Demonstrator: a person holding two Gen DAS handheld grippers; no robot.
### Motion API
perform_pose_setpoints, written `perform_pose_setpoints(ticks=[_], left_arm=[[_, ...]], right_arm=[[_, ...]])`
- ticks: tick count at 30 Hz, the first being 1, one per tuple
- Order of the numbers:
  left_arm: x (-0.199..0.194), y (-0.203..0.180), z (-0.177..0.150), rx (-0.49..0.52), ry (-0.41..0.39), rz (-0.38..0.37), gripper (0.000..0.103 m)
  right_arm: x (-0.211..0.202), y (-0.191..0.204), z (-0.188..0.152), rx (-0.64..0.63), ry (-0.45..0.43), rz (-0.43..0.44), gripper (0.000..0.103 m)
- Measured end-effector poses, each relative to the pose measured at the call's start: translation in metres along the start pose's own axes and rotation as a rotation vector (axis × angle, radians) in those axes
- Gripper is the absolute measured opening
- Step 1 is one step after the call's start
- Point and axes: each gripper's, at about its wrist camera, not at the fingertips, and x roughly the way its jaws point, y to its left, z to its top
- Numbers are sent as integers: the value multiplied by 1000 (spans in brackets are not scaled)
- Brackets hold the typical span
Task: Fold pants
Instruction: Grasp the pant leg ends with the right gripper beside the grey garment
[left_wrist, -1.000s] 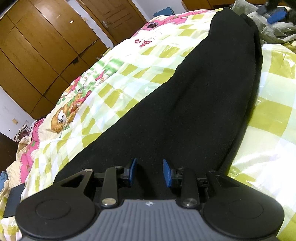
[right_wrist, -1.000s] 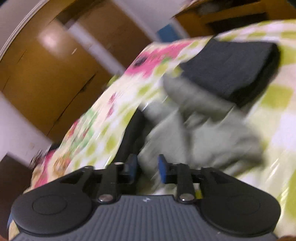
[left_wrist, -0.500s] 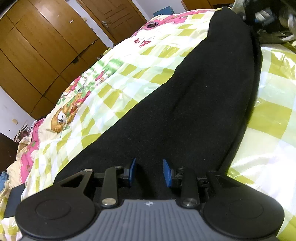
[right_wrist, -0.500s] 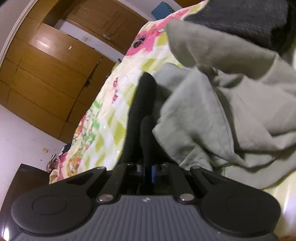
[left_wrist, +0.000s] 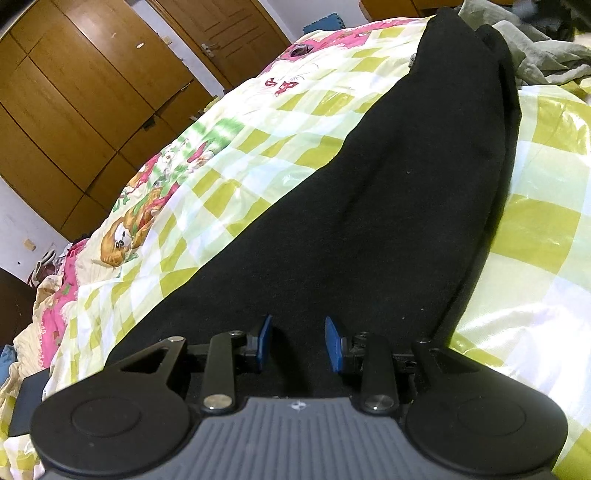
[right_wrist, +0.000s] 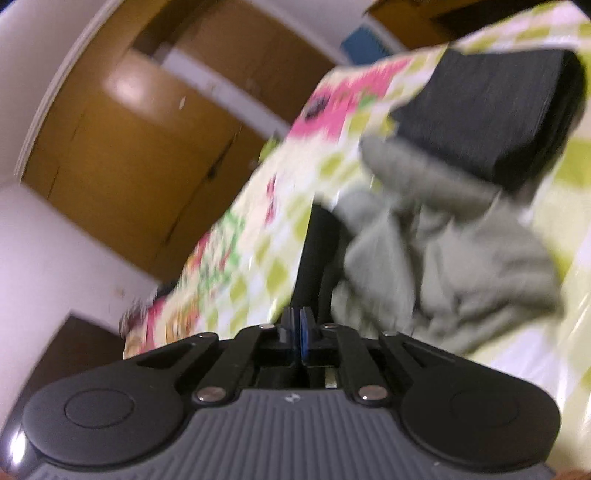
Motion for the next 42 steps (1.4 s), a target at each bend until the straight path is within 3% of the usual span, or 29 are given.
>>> perform_pose_setpoints(ticks=[6, 10, 14, 19, 22, 25, 27, 30, 32, 34, 37, 42], left_arm=[[-2, 3, -2, -5, -11, -14, 47], [0, 4, -3, -18, -15, -21, 47], [2, 6, -3, -38, -11, -26, 47], [3, 4, -1, -21, -5, -22, 48], [4, 4, 0, -21, -2, -22, 48], [6, 2, 1, -8, 0, -16, 48], [7, 0, 2, 1, 3, -9, 48], [6, -3, 3, 18, 8, 3, 48], [5, -3, 2, 23, 7, 3, 48], [6, -2, 1, 22, 2, -1, 48], [6, -1, -1, 17, -7, -7, 48], [6, -1, 0, 1, -3, -4, 49]], right_arm=[[32, 9, 7, 32, -30, 21, 8], [55, 13, 33, -35, -64, -46, 40], [77, 28, 41, -111, -63, -50, 41], [98, 20, 44, -86, -55, -91, 44], [90, 27, 37, -88, -40, -9, 21], [86, 52, 13, -223, 27, 72, 18], [96, 61, -10, -253, 152, 130, 19], [101, 68, -49, -318, 258, 127, 21], [85, 57, -59, -284, 236, 131, 21], [59, 35, -52, -196, 156, 111, 22], [33, 14, -36, -186, 59, -21, 22], [51, -10, -18, -99, 52, -72, 31]])
